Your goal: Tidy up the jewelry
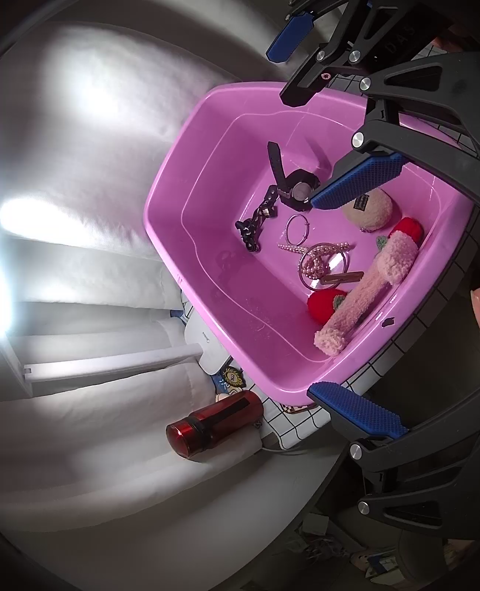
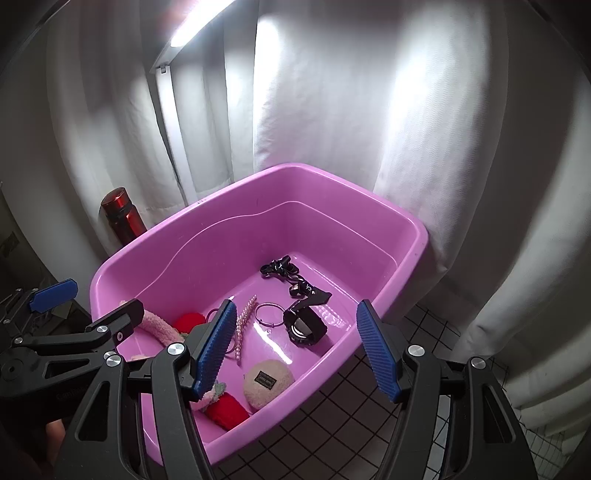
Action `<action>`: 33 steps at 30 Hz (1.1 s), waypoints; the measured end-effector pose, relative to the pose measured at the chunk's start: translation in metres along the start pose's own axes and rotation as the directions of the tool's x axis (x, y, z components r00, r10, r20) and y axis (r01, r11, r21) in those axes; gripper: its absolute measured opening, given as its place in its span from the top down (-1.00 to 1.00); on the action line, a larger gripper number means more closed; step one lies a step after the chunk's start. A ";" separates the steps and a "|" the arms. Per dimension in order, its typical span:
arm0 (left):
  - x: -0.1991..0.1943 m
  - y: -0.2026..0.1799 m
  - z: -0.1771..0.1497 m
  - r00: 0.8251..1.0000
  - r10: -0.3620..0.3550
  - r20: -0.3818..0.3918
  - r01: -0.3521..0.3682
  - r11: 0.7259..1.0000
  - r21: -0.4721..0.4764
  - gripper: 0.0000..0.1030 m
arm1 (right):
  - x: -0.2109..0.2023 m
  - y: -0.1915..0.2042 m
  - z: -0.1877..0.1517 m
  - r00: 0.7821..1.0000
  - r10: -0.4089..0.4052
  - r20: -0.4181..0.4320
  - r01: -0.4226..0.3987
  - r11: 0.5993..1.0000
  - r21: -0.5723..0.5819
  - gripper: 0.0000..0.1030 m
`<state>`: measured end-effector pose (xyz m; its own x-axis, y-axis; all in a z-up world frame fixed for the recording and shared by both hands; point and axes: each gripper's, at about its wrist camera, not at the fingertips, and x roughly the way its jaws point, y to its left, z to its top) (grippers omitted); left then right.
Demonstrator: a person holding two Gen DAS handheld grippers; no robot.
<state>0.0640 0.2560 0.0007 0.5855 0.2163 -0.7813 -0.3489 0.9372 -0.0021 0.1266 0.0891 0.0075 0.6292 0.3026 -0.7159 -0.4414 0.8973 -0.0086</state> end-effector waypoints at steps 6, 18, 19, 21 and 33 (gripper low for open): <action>-0.001 0.000 0.000 1.000 0.001 0.001 -0.001 1.000 0.000 -0.80 | -0.001 0.000 -0.001 1.000 0.000 0.001 0.000 1.000 -0.002 -0.25; -0.002 0.000 -0.001 1.000 -0.005 -0.002 0.005 1.000 -0.004 -0.80 | -0.003 -0.001 -0.002 1.000 -0.009 0.005 0.009 1.000 -0.002 -0.25; -0.002 0.000 -0.001 1.000 -0.005 -0.003 0.005 1.000 -0.004 -0.80 | -0.002 -0.001 -0.001 1.000 -0.010 0.005 0.010 1.000 -0.002 -0.25; -0.002 -0.001 0.000 1.000 -0.005 -0.004 0.005 1.000 -0.005 -0.80 | -0.002 -0.001 -0.001 1.000 -0.009 0.005 0.009 1.000 -0.003 -0.25; -0.001 -0.002 0.000 1.000 -0.004 -0.006 0.004 1.000 -0.006 -0.80 | 0.001 -0.004 -0.002 1.000 -0.023 0.000 0.023 1.000 0.003 -0.25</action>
<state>0.0645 0.2540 0.0016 0.5822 0.2112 -0.7852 -0.3515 0.9362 -0.0088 0.1275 0.0854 0.0059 0.6390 0.2818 -0.7157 -0.4249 0.9049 -0.0231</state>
